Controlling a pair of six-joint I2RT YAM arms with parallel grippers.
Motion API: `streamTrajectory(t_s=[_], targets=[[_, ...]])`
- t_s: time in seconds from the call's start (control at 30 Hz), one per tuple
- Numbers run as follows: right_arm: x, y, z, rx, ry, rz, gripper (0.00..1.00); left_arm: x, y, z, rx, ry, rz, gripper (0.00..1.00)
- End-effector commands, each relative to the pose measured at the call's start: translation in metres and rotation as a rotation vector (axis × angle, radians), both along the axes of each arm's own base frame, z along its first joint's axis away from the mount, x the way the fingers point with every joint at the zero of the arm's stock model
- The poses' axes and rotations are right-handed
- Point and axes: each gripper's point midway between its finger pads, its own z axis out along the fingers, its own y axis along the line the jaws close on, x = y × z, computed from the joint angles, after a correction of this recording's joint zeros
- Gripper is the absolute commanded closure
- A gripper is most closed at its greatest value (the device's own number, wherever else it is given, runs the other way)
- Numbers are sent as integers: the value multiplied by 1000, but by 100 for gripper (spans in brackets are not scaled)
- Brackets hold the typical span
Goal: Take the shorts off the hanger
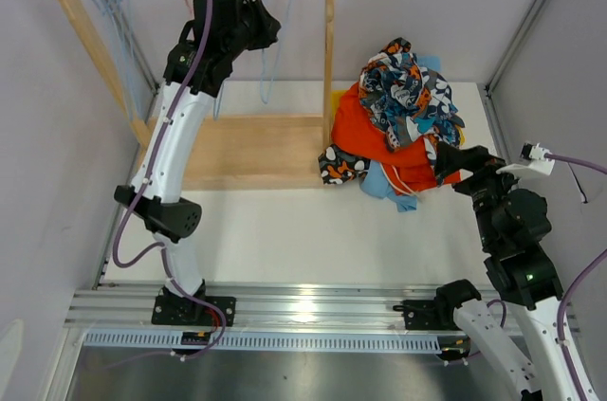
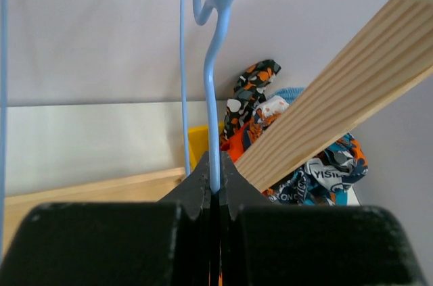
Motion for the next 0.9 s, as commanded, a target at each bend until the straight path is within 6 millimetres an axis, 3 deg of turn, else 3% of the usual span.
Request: streamTrajectory(t_s=[0.0,0.03,0.07,0.1,0.13,0.17,0.27,0.47,0.53,0.57,0.6,0.63,0.67,0.7,0.73,0.83,0.87], targets=[[-5,6,-20,-3,54,39,1,-2,0,31,-70,-75,-25,100],[-4,7,-25,-5,64,41,1,-6,0,32,-72,-76,-31,100],[-4,7,-26,-4,64,42,1,-3,-3,14,-56,-33,-38,100],[-3,10,-26,-2,62,53,1,-5,-3,10,-54,-23,-37,100],[-1,11,-30,-4,74,56,1,-12,1,17,-61,-34,-36,100],[1,12,-31,-5,80,59,1,-10,0,-7,-40,22,-33,100],[3,15,-34,-8,98,68,1,-16,3,-21,-20,50,-27,99],[0,18,-35,-2,103,85,1,-23,11,-18,5,46,-15,89],[-2,18,-34,-2,104,88,1,-27,11,-16,6,49,-23,76],[-3,18,-34,-4,105,90,1,-29,11,-14,5,44,-27,65],[-5,18,-32,-7,107,93,1,-36,13,-6,1,29,-36,40],[-6,17,-32,-12,108,91,0,-42,14,-2,1,23,-37,31],[-7,15,-33,-27,113,86,0,-47,16,0,8,20,-37,13],[-10,14,-27,-30,101,85,1,-63,22,15,0,-13,-38,6],[-11,13,-26,-37,99,82,1,-69,23,5,28,2,-40,1],[-17,14,-11,-78,61,109,1,-112,42,22,27,-67,-29,1],[-19,16,-7,-91,48,126,0,-120,45,6,49,-51,-32,1]])
